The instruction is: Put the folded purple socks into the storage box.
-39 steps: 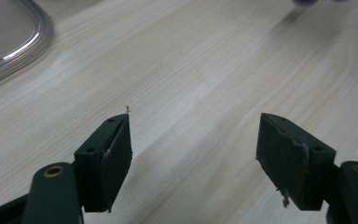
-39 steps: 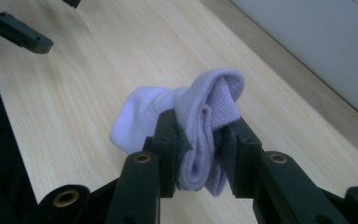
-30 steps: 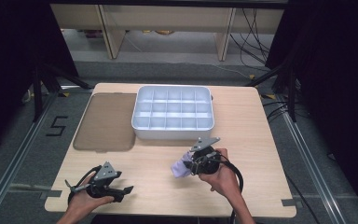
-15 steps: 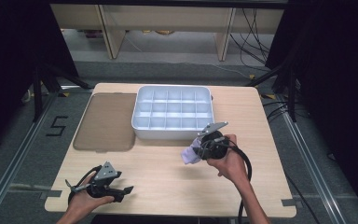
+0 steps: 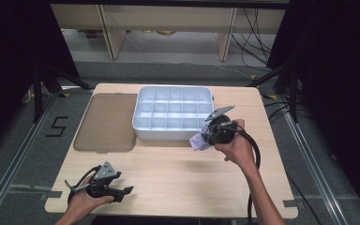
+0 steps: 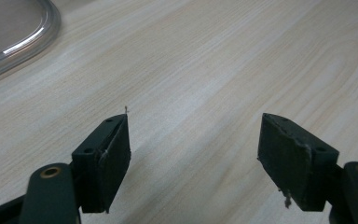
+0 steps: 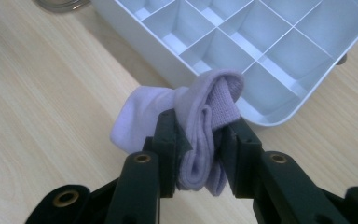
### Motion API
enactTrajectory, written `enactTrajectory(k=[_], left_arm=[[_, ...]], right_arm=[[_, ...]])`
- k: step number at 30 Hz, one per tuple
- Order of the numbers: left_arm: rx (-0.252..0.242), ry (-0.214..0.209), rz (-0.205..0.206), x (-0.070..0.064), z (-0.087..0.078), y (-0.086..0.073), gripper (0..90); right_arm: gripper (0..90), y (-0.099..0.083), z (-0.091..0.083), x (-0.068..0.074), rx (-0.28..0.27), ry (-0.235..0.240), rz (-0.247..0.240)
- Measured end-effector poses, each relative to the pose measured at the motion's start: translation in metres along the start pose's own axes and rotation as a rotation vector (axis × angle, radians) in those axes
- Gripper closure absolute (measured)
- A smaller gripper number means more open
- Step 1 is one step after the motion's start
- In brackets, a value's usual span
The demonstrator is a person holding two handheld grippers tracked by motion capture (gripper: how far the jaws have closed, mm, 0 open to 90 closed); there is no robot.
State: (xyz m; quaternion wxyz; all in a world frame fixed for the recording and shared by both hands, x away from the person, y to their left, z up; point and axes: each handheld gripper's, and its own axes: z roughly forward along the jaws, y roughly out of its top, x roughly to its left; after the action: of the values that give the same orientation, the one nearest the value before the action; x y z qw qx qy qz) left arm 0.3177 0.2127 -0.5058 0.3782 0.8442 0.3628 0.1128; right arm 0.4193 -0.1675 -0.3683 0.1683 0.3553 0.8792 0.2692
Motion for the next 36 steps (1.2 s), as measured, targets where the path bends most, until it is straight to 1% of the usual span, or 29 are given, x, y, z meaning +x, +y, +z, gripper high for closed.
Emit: enactTrajectory(k=[1, 2, 5, 6, 8, 9, 10, 11, 13, 14, 16, 17, 18, 19, 20, 21, 22, 23, 24, 25, 26, 27, 29, 30, 31, 32, 33, 35, 36], left_arm=[[0.007, 0.009, 0.008, 0.001, 0.000, 0.000, 24.8], [0.013, 0.005, 0.010, 0.001, -0.001, 0.000, 24.8], [0.006, 0.006, 0.001, 0.001, -0.001, 0.000, 24.8], [0.016, 0.005, 0.011, 0.001, -0.001, 0.000, 24.8], [0.015, 0.007, 0.008, 0.001, -0.001, 0.000, 24.8], [0.014, 0.005, 0.013, 0.001, -0.001, 0.000, 24.8], [0.010, 0.009, 0.012, 0.001, -0.001, 0.000, 24.8], [-0.002, 0.000, -0.002, 0.000, 0.000, 0.000, 24.8], [0.005, 0.007, -0.002, 0.000, -0.001, 0.000, 24.8], [0.010, 0.002, 0.006, 0.001, -0.001, 0.000, 24.8], [0.009, 0.004, 0.000, 0.001, -0.001, 0.000, 24.8], [0.010, 0.003, 0.002, 0.001, -0.001, 0.000, 24.8], [0.011, 0.000, 0.009, 0.001, -0.001, 0.000, 24.8], [0.011, 0.001, 0.009, 0.001, -0.001, 0.000, 24.8], [0.011, 0.003, 0.001, 0.001, -0.001, 0.000, 24.8], [0.005, 0.003, -0.001, 0.001, -0.001, 0.000, 24.8], [0.004, 0.003, 0.001, 0.001, -0.001, 0.000, 24.8], [0.003, -0.001, -0.018, 0.001, 0.000, 0.000, 24.8], [0.017, 0.010, 0.012, 0.003, -0.001, 0.000, 24.8], [0.016, 0.007, 0.011, 0.002, -0.001, 0.000, 24.8], [0.017, 0.006, 0.012, 0.002, 0.000, 0.000, 24.8], [0.013, 0.004, 0.008, 0.001, 0.000, 0.000, 24.8], [0.007, -0.002, 0.002, -0.001, 0.000, 0.000, 24.8], [0.003, 0.000, 0.003, -0.001, 0.000, 0.000, 24.8], [0.006, -0.002, 0.010, 0.000, -0.001, 0.000, 24.8], [-0.007, -0.004, -0.002, 0.000, -0.001, 0.000, 24.8], [0.009, 0.006, 0.016, 0.002, -0.002, 0.000, 24.8], [0.007, 0.007, 0.011, 0.002, -0.002, 0.000, 24.8], [0.005, 0.009, 0.008, 0.002, -0.002, 0.000, 24.8]], right_arm=[[69.7, 0.001, -0.001, -0.001, 0.006, 0.003, 0.002], [69.7, 0.002, -0.001, -0.003, 0.003, -0.004, 0.004], [69.6, 0.004, -0.002, -0.006, 0.010, -0.004, 0.005], [69.6, 0.006, -0.003, -0.008, 0.010, -0.009, 0.008], [69.7, 0.007, -0.003, -0.010, 0.014, -0.014, 0.002], [69.7, 0.008, -0.003, -0.011, 0.018, -0.016, 0.008], [69.7, 0.011, -0.004, -0.014, 0.021, -0.024, 0.014], [69.7, 0.012, -0.004, -0.015, 0.021, -0.028, 0.005], [69.7, 0.013, -0.004, -0.017, 0.028, -0.023, 0.012], [69.7, 0.015, -0.004, -0.020, 0.029, -0.033, 0.008], [69.7, 0.017, -0.004, -0.021, 0.033, -0.033, 0.016], [69.7, 0.019, -0.004, -0.024, 0.047, -0.036, 0.009], [69.7, 0.020, -0.003, -0.025, 0.044, -0.044, 0.009], [69.7, 0.022, -0.002, -0.026, 0.050, -0.039, 0.005], [69.7, 0.024, -0.002, -0.028, 0.049, -0.048, 0.012], [69.7, 0.027, -0.001, -0.030, 0.053, -0.049, 0.019], [69.6, 0.030, 0.000, -0.033, 0.057, -0.051, 0.011], [69.7, 0.032, 0.001, -0.033, 0.056, -0.055, 0.025], [69.6, 0.035, 0.002, -0.035, 0.062, -0.054, 0.019], [69.6, 0.037, 0.003, -0.038, 0.068, -0.057, 0.014], [69.6, 0.039, 0.004, -0.039, 0.075, -0.059, 0.019], [69.6, 0.043, 0.007, -0.042, 0.087, -0.062, 0.002], [69.6, 0.045, 0.008, -0.042, 0.090, -0.062, 0.011], [69.6, 0.048, 0.010, -0.044, 0.094, -0.063, 0.000], [69.6, 0.050, 0.011, -0.045, 0.099, -0.070, 0.012], [69.5, 0.054, 0.015, -0.047, 0.109, -0.072, 0.012], [69.6, 0.055, 0.016, -0.048, 0.110, -0.074, 0.009], [69.6, 0.057, 0.018, -0.050, 0.111, -0.073, 0.001], [69.6, 0.058, 0.020, -0.051, 0.122, -0.077, 0.009]])
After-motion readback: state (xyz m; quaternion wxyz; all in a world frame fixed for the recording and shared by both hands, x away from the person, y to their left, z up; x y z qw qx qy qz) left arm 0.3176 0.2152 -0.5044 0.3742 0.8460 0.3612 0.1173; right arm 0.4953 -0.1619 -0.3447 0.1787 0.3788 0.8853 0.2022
